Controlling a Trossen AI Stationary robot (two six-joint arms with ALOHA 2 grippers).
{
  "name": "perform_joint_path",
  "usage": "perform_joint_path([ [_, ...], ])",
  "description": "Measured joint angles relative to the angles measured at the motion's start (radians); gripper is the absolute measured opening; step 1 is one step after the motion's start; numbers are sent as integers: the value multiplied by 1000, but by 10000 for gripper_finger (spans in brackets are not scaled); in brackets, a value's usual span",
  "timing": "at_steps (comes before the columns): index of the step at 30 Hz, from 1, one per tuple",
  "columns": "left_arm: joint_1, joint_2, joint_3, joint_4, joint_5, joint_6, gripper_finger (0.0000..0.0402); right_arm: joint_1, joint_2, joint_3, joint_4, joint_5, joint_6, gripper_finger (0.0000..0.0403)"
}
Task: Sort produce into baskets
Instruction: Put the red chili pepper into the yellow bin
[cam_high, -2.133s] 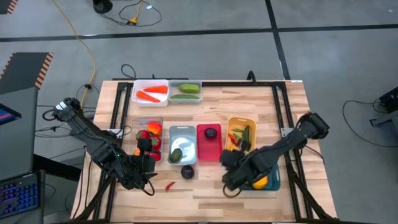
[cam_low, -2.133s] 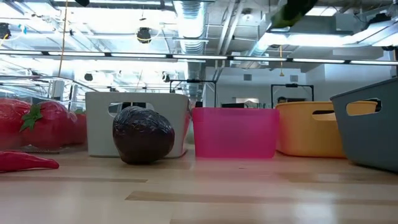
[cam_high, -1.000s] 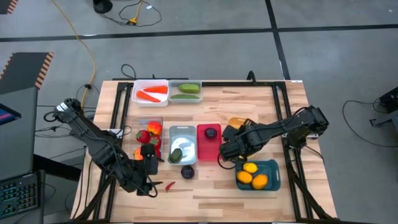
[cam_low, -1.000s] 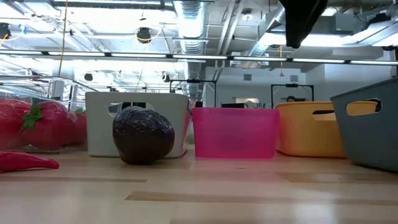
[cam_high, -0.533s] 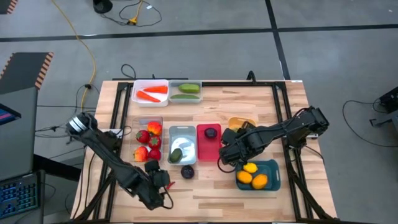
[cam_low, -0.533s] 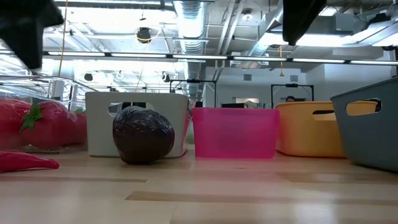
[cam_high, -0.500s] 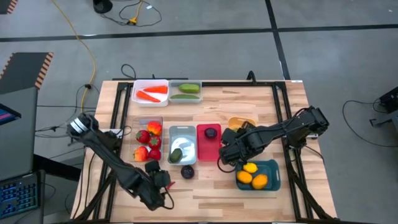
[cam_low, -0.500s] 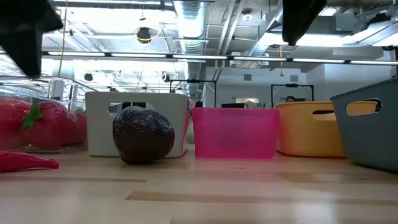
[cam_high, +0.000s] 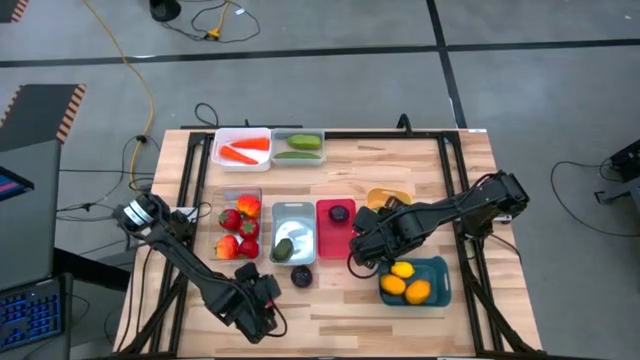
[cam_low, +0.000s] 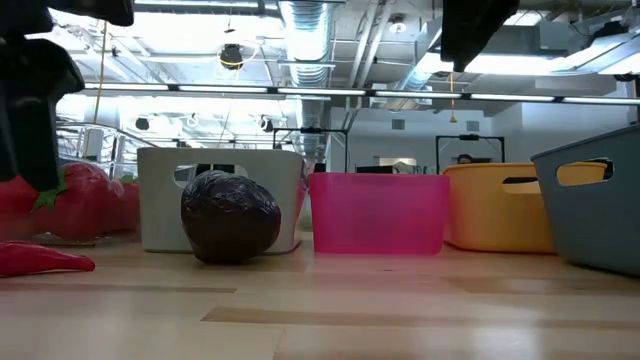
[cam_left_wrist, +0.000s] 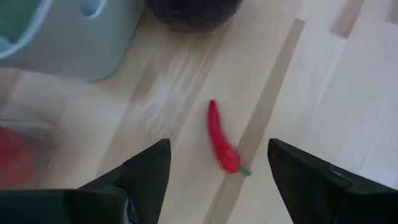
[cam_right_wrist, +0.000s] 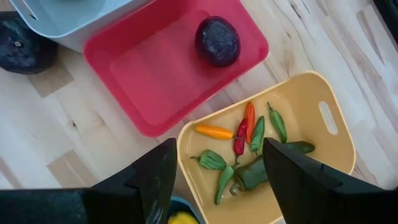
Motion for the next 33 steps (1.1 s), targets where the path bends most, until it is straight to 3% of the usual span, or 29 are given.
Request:
perform_joint_path([
  [9,3,82,0,99,31,-11,229,0,0,0,11,0,-1,265],
  [21,3,130,1,89,38,-50,217,0,0,0,16,0,-52,265],
  [33,4,131,1,89,33,-49,92,0,0,0,13,0,-103,265],
])
